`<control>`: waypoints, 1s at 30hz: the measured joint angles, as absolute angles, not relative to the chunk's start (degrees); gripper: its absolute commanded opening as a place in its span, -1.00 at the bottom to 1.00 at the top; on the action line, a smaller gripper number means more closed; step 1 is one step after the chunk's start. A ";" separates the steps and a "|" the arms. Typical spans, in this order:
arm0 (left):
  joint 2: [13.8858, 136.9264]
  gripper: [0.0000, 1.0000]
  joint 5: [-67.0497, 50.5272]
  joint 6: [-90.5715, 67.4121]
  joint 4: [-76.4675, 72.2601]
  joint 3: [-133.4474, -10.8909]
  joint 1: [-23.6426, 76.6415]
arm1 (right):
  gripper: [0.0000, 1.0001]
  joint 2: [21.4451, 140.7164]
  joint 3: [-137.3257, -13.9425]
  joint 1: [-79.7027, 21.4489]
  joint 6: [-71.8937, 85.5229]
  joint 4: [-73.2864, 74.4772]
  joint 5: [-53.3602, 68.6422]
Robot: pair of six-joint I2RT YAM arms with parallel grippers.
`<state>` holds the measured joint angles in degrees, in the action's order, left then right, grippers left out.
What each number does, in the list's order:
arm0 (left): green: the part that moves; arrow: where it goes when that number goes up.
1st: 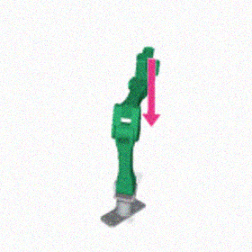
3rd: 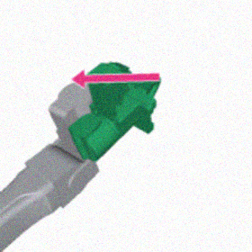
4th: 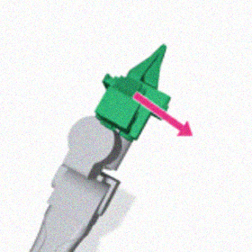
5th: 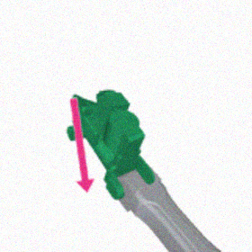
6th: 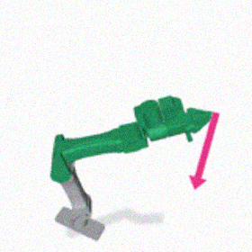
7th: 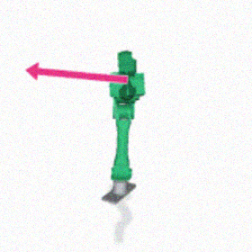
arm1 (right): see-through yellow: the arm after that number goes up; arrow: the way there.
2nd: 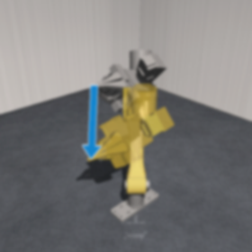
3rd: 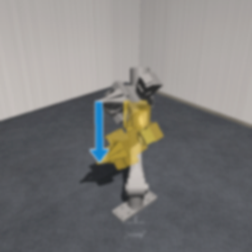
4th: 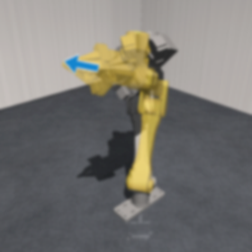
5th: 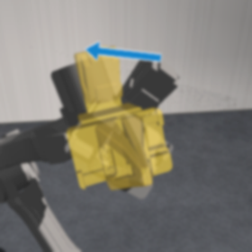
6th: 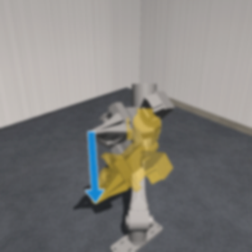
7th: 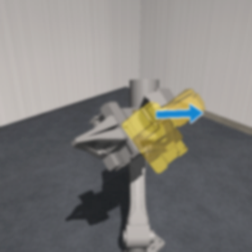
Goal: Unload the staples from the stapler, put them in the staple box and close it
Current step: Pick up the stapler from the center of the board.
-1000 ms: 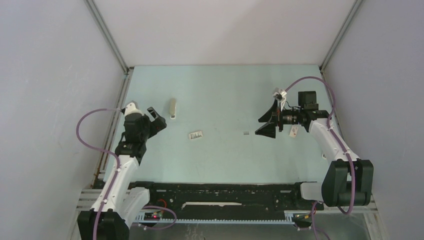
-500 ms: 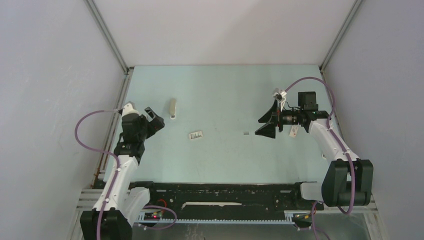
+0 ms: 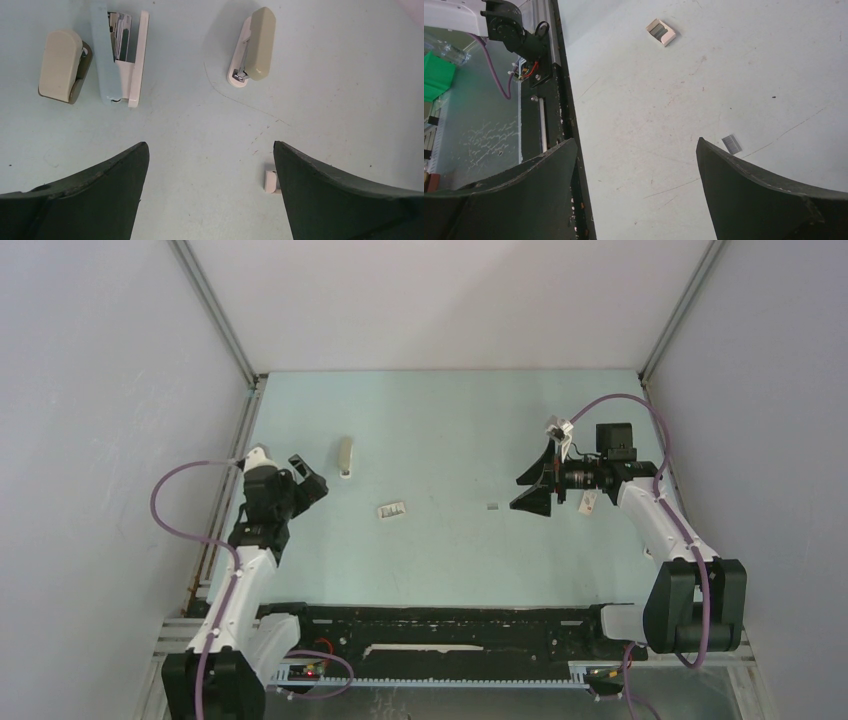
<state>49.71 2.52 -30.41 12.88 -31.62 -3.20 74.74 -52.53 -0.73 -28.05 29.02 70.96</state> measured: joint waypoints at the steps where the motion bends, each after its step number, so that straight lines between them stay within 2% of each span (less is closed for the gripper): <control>1: 50.24 1.00 2.50 -30.41 12.88 -31.62 -3.31 | 0.99 74.74 -52.53 -0.73 -28.03 28.91 70.98; 30: 55.44 1.00 1.72 -29.93 12.53 -31.62 -4.64 | 0.99 74.74 -52.53 -0.73 -27.29 28.16 71.02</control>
<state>55.44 1.72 -29.93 12.53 -31.62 -4.64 74.74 -52.53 -0.73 -27.29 28.16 71.02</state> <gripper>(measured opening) 0.996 0.993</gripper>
